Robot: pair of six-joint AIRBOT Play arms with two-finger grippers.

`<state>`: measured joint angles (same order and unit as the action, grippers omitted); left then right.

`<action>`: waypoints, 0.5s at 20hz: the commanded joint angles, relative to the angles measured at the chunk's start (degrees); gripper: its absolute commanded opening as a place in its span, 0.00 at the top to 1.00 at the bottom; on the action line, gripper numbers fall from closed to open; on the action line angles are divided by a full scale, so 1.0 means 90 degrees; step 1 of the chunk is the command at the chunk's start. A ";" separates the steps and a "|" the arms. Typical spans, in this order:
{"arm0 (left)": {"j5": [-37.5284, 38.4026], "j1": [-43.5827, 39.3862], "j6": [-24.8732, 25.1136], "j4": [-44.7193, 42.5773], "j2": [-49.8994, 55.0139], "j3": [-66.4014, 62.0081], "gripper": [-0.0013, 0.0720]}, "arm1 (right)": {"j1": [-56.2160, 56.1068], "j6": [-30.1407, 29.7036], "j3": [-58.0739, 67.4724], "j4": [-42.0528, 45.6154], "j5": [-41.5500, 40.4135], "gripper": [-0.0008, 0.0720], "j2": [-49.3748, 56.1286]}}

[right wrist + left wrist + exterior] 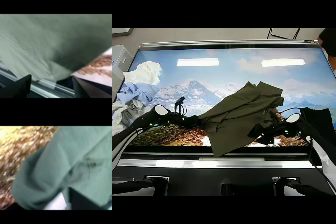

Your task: Fold the clothes and pants, and hang the long-sleeved shirts on hangers.

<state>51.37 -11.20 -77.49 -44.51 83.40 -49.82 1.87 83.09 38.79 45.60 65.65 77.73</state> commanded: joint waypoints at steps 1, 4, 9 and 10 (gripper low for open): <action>-0.0478 -0.0233 -0.0126 0.0000 0.0168 0.0046 0.93 | -0.0126 0.0124 -0.0027 -0.0143 -0.0379 0.15 0.0027; -0.0483 -0.0221 0.0061 -0.0002 0.0010 -0.0070 0.95 | -0.0622 0.0124 -0.0027 -0.0172 -0.0486 0.38 0.0119; -0.0486 0.0095 0.0143 -0.0007 -0.1137 -0.1120 0.95 | -0.0957 -0.0272 0.0952 0.0236 -0.0155 0.94 -0.0017; -0.0500 0.0270 0.0138 -0.0007 -0.1452 -0.1496 0.95 | -0.0784 -0.0248 0.1583 0.0653 0.0172 0.94 -0.0192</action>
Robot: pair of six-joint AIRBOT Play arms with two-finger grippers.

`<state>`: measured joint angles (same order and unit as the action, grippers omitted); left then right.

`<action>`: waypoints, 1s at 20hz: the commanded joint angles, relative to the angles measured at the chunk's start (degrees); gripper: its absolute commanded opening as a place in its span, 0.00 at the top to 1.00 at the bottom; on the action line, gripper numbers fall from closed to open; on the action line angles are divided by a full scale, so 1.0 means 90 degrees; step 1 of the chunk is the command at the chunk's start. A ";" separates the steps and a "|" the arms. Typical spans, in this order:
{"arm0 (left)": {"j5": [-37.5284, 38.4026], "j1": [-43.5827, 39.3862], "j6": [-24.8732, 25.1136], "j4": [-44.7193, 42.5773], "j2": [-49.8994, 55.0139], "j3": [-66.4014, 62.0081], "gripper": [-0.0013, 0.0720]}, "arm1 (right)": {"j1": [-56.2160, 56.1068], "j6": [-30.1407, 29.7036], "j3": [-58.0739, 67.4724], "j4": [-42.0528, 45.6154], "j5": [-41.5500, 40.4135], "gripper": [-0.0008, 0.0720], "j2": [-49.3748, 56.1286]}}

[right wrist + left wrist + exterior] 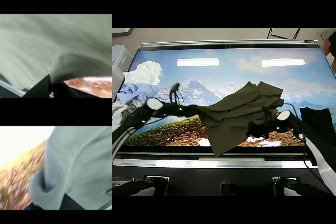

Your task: Fold the clothes and pants, and hang the long-sleeved shirts on hangers.

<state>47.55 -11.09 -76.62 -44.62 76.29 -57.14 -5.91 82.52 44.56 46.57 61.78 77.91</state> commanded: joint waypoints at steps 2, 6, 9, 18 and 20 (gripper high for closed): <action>-0.0170 0.0712 -0.0051 0.0007 -0.1292 -0.1642 0.95 | 0.0534 0.0100 0.2492 0.1222 0.0865 0.94 -0.0704; -0.0641 0.1625 -0.0559 0.0007 -0.2412 -0.3451 0.95 | 0.1239 0.0112 0.5620 0.1586 -0.0172 0.94 -0.1984; -0.0957 0.1804 -0.0719 0.0007 -0.3325 -0.3689 0.95 | 0.1260 0.0117 0.6479 0.1409 -0.0641 0.94 -0.2987; -0.1307 0.1542 -0.0801 -0.0432 -0.4085 -0.3582 0.95 | 0.1263 0.0138 0.6479 0.1370 -0.0797 0.94 -0.3718; -0.1047 0.1540 -0.0797 -0.0600 -0.3806 -0.3152 0.95 | 0.1263 0.0136 0.6428 0.1600 -0.0107 0.94 -0.3172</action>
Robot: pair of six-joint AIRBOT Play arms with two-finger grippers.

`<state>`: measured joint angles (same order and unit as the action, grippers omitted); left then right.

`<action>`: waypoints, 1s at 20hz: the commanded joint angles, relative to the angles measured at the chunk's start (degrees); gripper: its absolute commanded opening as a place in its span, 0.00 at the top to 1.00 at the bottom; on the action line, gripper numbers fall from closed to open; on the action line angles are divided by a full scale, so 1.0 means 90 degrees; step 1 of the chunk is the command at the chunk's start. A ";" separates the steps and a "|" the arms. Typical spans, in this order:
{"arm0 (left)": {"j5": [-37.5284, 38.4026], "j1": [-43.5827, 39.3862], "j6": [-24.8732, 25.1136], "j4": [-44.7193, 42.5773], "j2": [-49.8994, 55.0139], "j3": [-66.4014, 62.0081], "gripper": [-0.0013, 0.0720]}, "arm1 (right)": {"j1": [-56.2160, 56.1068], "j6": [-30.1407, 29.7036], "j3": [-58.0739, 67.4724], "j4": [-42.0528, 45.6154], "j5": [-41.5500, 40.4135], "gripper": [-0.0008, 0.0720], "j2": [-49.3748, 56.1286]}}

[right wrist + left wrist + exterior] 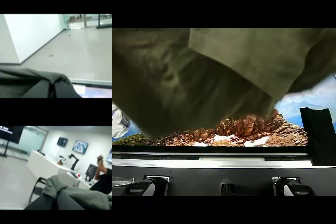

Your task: Fold the clothes and pants, and hang the long-sleeved shirts on hangers.

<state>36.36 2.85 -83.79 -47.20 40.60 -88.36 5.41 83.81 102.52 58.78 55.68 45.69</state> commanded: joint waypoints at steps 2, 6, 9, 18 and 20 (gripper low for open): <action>0.0214 -0.0010 0.0000 -0.0311 0.0593 0.1066 0.95 | 0.0005 -0.0010 -0.0345 0.0435 0.1008 0.94 0.1190; -0.0359 -0.0325 0.0000 -0.0306 0.2293 0.2730 0.95 | 0.0002 0.0012 -0.1219 0.0138 0.0675 0.94 0.3223; -0.0376 -0.0935 -0.0012 -0.0267 0.3861 0.2994 0.95 | 0.0002 0.1132 -0.1302 -0.0668 0.0823 0.94 0.4728; 0.3320 0.0311 0.0185 -0.0680 0.4881 0.2239 0.02 | 0.0979 0.1086 -0.1226 0.0083 0.2747 0.22 0.5280; 0.4503 0.1032 -0.0097 -0.1241 0.4881 0.2346 0.02 | 0.1496 0.0918 -0.1569 0.1066 0.3917 0.22 0.5209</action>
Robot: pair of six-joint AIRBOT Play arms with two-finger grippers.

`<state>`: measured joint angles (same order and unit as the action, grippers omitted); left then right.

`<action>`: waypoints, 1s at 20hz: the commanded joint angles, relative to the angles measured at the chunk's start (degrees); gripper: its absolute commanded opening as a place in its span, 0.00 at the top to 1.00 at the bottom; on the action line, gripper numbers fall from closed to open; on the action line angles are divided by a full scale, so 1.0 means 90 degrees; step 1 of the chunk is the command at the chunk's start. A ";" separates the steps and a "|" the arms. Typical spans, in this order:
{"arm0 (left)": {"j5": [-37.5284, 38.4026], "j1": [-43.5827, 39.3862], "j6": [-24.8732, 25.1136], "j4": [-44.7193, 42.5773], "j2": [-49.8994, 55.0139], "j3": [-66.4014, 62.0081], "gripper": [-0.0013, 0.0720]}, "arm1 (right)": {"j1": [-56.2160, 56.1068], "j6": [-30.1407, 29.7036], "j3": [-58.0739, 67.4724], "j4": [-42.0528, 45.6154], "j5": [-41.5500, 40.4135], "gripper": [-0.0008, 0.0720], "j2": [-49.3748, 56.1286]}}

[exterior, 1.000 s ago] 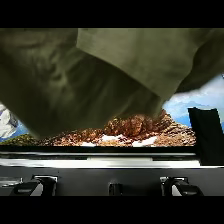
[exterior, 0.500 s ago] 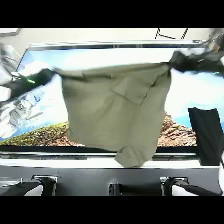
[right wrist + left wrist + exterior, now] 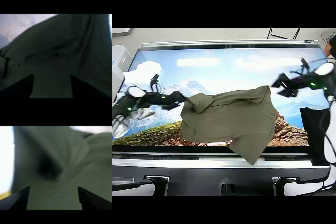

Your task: Fold the clothes and pants, and hang the long-sleeved shirts on hangers.

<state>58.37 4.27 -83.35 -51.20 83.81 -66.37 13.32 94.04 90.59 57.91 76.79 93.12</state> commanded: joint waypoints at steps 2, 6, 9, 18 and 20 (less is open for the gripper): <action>0.2312 0.1173 -0.0136 -0.0857 0.0080 0.0568 0.02 | 0.0889 -0.0316 -0.1399 0.1467 0.1693 0.21 -0.0355; 0.1423 0.0777 0.0719 0.0321 0.0083 0.2300 0.02 | 0.0865 -0.0869 -0.3740 0.0602 0.0532 0.10 -0.0901; 0.0770 0.0328 0.1049 0.1037 0.0100 0.2725 0.27 | 0.0865 -0.1005 -0.4325 0.0197 0.0267 0.07 -0.0911; 0.0272 0.0114 0.1292 0.1639 -0.0376 0.2686 0.95 | -0.0299 -0.0784 -0.4578 -0.0376 -0.1362 0.57 -0.0916; 0.0160 0.0114 0.1294 0.1547 -0.0889 0.2574 0.95 | -0.0563 -0.0845 -0.4282 -0.0386 -0.1348 0.94 -0.0930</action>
<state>61.32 5.41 -72.25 -37.63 80.12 -42.52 12.45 86.11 50.30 55.46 68.36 84.97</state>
